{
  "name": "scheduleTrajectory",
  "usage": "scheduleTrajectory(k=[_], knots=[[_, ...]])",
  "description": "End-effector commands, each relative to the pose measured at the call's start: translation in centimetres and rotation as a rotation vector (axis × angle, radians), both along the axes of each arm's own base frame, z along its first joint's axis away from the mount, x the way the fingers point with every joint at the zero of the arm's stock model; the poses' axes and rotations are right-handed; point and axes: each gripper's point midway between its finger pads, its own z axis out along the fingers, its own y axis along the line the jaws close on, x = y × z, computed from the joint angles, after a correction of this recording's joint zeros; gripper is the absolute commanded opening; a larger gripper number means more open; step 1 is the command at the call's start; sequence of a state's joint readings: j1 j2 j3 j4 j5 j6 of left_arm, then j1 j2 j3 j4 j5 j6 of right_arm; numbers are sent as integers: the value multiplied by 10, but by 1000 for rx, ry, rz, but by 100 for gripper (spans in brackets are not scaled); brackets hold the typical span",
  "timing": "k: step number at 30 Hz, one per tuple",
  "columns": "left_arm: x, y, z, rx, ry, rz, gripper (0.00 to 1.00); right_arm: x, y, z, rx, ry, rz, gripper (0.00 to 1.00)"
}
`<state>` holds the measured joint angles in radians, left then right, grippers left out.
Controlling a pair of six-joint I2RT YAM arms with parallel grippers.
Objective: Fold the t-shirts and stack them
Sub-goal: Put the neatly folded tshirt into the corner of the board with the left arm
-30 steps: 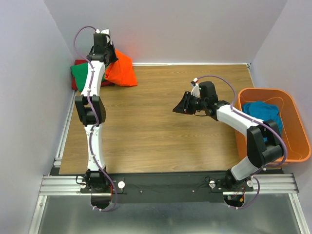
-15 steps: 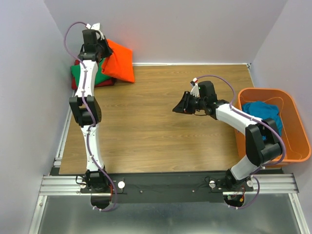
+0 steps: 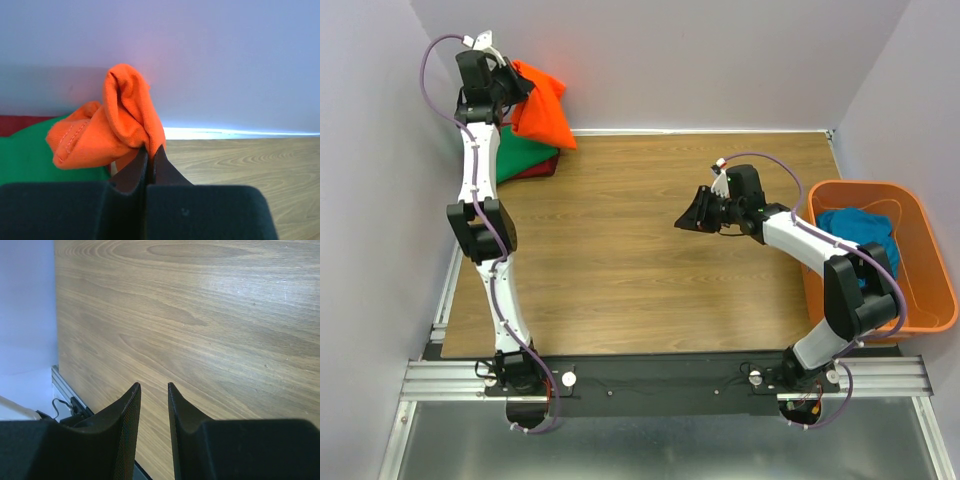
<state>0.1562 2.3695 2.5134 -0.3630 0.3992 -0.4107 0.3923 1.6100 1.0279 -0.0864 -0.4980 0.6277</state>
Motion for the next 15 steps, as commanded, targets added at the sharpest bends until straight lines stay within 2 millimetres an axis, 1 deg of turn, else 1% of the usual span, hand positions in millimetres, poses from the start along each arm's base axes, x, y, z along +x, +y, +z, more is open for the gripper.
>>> scheduleTrajectory(k=[1,2,3,4,5,8,10,14,15], knots=[[-17,8,80,-33,-175,-37,0,7,-4,5,-20,-14,-26,35],[-18,13,81,-35,-176,-27,0,8,-3,6,-18,-18,-26,35],[-17,15,77,-43,-171,-26,0,8,-4,5,-20,-16,-27,35],[-18,18,77,-44,-174,-22,0,9,-4,6,-19,-17,-26,35],[-18,26,74,-50,-170,-13,0,8,-3,5,-19,-16,-23,35],[-17,36,67,-73,-159,-12,0,8,-4,5,-21,-16,-25,35],[-16,45,61,-83,-148,-4,0,7,-4,4,-23,-16,-24,35],[-16,61,34,-106,-95,23,0,7,-3,2,-23,-9,-20,35],[-16,66,8,-124,-39,38,0,7,-3,2,-23,-9,-20,35]])
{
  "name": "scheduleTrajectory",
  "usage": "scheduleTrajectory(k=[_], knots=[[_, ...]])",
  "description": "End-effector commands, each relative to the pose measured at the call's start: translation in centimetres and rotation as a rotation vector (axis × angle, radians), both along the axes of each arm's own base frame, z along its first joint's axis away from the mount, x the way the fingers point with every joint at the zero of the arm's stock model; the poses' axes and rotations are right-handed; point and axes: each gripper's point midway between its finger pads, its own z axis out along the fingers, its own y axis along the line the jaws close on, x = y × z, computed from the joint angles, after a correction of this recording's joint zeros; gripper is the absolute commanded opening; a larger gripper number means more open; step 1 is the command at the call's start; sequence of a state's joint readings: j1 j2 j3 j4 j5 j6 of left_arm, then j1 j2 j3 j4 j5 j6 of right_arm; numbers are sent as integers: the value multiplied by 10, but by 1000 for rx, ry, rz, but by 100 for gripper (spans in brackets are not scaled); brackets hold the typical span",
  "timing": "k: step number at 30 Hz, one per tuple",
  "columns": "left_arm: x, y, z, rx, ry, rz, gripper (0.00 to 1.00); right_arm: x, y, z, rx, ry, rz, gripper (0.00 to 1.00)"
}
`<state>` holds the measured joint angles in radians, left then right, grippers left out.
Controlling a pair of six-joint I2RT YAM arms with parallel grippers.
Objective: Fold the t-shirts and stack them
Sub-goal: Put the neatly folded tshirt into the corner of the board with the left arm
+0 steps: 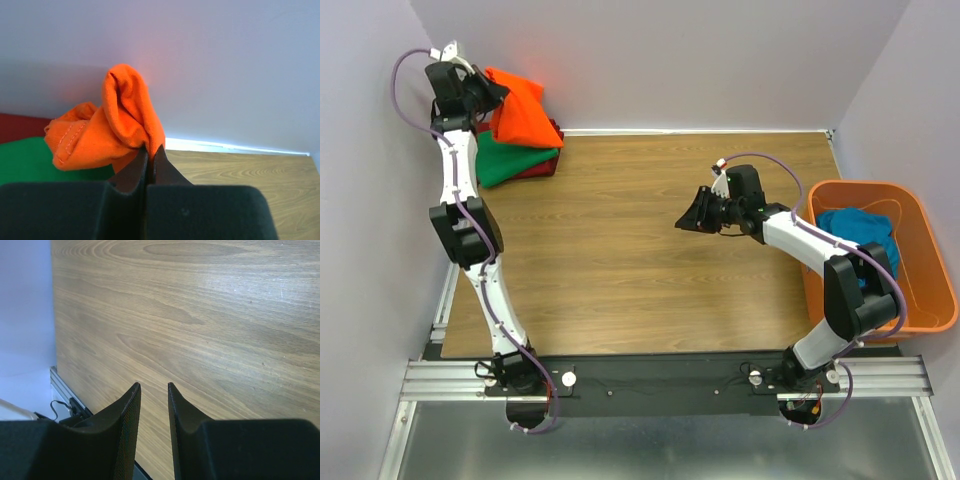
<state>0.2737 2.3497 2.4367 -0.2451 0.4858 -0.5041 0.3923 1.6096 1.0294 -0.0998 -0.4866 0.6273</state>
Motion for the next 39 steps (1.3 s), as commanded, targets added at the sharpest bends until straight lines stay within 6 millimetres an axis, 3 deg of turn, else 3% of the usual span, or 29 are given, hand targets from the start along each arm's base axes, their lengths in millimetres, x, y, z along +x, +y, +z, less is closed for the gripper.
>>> scheduleTrajectory(k=[1,3,5,6,7,11,19,23,29,32,36,37,39], knots=[[-13,14,-10,-52,28,16,0,7,-1,4,-11,-16,-10,35],[-19,29,-43,-83,111,79,2,7,-1,3,-10,-13,-7,35],[-27,42,-57,-96,152,151,16,6,0,2,-9,-9,-4,35],[-33,52,-59,-88,167,209,23,5,-1,1,-11,-7,-4,35],[-36,56,-57,-79,170,244,39,4,0,1,-10,-8,1,35],[-56,85,-42,-25,198,437,61,1,-1,2,-9,-12,5,35],[-81,111,-19,22,208,619,66,-4,-3,6,-7,-23,5,35],[-84,96,-8,60,193,604,65,-5,-4,8,-10,-33,-1,35],[-85,62,-19,68,217,528,62,-3,-7,14,-20,-57,-22,35],[-92,26,-26,56,225,469,63,1,-12,15,-41,-79,-45,35],[-116,-35,-34,34,221,372,63,5,-17,17,-64,-101,-75,36],[-119,-66,-37,25,226,324,63,5,-18,18,-67,-109,-80,36],[-136,-93,-46,20,232,280,62,7,-22,18,-82,-120,-101,36]])
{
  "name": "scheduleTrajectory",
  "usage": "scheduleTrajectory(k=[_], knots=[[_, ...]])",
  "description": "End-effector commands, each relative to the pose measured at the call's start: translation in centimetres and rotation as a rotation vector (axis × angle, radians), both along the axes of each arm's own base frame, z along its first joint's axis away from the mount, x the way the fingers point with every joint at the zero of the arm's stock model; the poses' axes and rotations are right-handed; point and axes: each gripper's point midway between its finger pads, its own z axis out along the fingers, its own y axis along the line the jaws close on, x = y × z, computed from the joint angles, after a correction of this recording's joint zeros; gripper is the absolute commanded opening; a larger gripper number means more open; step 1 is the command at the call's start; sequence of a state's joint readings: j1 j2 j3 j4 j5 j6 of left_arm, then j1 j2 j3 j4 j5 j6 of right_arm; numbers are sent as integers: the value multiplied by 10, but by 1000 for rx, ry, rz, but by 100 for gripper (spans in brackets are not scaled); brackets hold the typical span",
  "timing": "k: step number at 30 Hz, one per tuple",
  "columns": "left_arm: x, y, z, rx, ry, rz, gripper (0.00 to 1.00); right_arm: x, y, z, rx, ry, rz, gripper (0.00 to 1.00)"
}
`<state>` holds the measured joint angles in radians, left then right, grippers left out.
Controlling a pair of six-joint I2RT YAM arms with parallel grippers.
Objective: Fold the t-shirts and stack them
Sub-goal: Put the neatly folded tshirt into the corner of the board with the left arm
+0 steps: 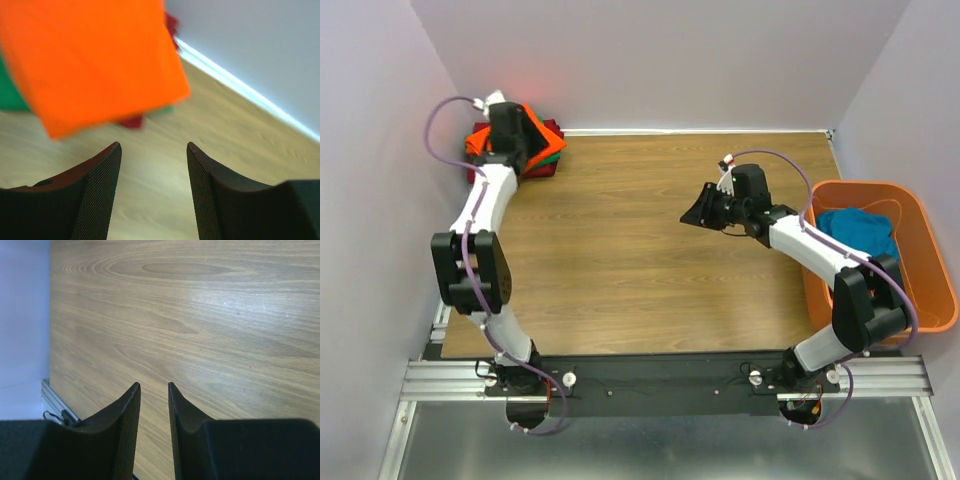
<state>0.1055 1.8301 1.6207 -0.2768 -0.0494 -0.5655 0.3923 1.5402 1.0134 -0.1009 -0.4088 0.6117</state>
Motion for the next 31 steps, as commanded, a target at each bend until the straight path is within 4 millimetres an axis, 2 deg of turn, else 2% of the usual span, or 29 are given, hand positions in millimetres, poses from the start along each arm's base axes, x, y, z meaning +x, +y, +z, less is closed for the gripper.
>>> scheduleTrajectory(k=[1,2,3,4,8,9,10,11,12,13,15,16,19,26,31], knots=[[-30,-101,35,-25,-113,-160,62,3,-13,2,-56,-43,-58,36],[-40,-119,43,-30,-142,-183,62,4,-16,3,-64,-55,-73,36],[-52,-133,22,-31,-106,-206,63,5,-18,4,-66,-57,-85,36],[-64,-162,16,-35,-98,-257,62,5,-20,5,-70,-61,-97,36],[-102,-205,2,-68,-109,-352,62,5,-27,11,-86,-93,-128,38],[-116,-224,9,-56,-131,-391,62,4,-31,14,-92,-107,-145,38],[-127,-233,1,-41,-123,-422,62,3,-33,15,-100,-118,-148,38],[-135,-241,2,-29,-133,-447,62,2,-36,18,-104,-130,-160,38],[-151,-258,10,-25,-161,-489,62,4,-42,19,-120,-144,-185,39],[-160,-259,1,-5,-150,-494,62,0,-47,24,-124,-165,-202,39],[-173,-266,10,-16,-193,-532,62,-2,-55,28,-138,-187,-232,39],[-181,-271,5,-11,-190,-556,62,-3,-61,35,-145,-218,-257,40],[-190,-274,7,0,-201,-597,62,-8,-73,30,-173,-224,-301,40],[-197,-276,10,-2,-214,-629,62,-18,-87,17,-196,-210,-353,40],[-197,-279,15,0,-227,-645,62,-15,-89,23,-201,-227,-370,40]])
